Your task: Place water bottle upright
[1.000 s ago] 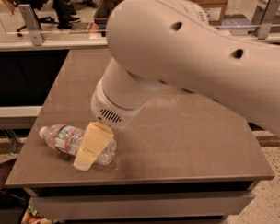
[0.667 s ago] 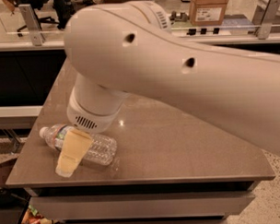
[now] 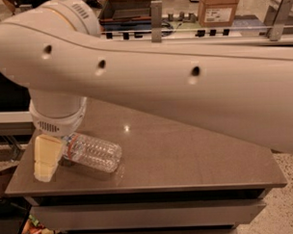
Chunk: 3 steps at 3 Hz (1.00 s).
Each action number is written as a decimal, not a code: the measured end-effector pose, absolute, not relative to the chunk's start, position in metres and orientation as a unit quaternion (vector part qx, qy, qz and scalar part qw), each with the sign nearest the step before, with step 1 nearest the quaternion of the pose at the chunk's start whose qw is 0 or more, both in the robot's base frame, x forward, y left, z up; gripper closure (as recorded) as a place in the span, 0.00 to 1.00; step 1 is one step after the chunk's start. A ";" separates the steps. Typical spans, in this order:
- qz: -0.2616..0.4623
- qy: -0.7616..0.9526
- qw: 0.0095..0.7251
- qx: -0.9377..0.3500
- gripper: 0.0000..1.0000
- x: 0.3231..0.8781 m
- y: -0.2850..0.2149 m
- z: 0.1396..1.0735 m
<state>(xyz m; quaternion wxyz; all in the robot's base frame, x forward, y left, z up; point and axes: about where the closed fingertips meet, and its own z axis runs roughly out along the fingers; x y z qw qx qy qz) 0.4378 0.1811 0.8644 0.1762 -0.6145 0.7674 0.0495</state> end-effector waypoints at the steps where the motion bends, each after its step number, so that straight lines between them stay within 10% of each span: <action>1: 0.035 0.775 0.151 -0.613 0.00 0.450 0.195 0.845; 3: 0.011 0.818 0.130 -0.560 0.00 0.476 0.156 0.821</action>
Offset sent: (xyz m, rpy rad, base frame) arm 0.0426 -0.0191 -0.0621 -0.1318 0.0830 -0.1623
